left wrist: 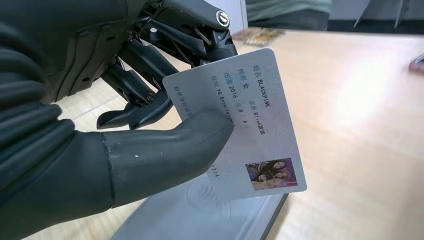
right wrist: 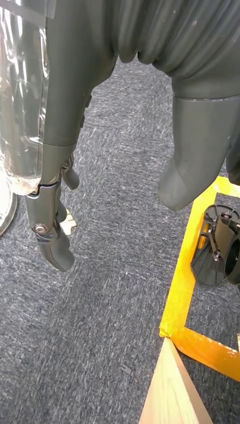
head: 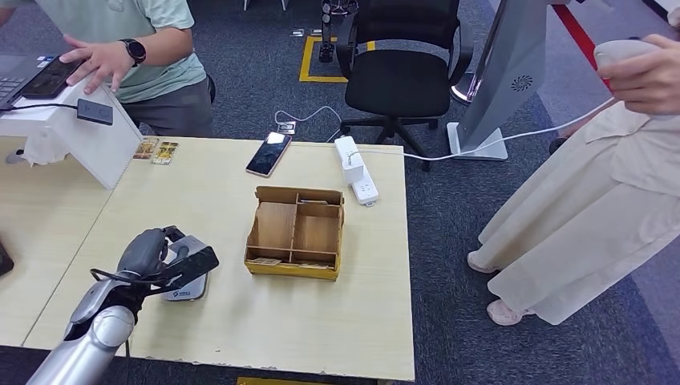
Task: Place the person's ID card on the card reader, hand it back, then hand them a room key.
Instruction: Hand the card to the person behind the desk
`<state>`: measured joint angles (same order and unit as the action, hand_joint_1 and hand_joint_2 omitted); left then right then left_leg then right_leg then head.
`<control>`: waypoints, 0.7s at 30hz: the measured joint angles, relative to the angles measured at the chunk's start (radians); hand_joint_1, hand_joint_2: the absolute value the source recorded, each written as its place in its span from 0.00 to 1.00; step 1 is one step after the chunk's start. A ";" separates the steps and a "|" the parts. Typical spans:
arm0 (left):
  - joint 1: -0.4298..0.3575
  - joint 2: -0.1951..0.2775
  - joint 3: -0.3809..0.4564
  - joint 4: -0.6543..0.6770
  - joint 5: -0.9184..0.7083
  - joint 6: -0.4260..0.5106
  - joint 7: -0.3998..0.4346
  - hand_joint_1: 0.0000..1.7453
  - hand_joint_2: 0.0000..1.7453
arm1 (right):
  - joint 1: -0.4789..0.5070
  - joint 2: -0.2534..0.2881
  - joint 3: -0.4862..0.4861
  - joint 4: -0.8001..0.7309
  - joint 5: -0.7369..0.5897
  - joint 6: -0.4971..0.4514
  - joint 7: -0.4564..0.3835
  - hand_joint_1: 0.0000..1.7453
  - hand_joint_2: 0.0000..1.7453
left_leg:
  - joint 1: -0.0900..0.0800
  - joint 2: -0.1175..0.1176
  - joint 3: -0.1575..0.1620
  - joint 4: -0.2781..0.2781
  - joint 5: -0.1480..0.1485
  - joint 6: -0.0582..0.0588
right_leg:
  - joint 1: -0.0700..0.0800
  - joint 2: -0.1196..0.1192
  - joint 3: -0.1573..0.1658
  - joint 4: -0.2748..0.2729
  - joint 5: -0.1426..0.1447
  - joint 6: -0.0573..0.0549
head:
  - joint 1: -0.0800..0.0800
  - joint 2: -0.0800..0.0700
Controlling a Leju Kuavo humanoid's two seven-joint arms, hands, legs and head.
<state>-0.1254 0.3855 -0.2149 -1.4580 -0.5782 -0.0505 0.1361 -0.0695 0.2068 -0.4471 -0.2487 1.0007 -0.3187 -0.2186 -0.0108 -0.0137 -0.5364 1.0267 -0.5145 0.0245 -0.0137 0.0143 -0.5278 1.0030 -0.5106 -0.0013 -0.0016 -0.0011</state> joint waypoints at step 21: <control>0.005 -0.083 0.123 -0.114 -0.027 0.196 -0.089 1.00 1.00 | 0.007 0.002 0.002 0.000 -0.012 -0.020 0.003 0.00 1.00 | 0.000 0.000 0.000 0.000 0.000 0.000 | 0.000 0.000 0.000 0.000 0.000 0.000 | 0.000 0.000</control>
<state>-0.1208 0.3029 -0.0923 -1.5721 -0.6055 0.1451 0.0473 -0.0629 0.2089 -0.4451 -0.2491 0.9889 -0.3391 -0.2152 -0.0108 -0.0139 -0.5366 1.0270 -0.5145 0.0245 -0.0137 0.0141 -0.5281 1.0030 -0.5105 -0.0013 -0.0015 -0.0011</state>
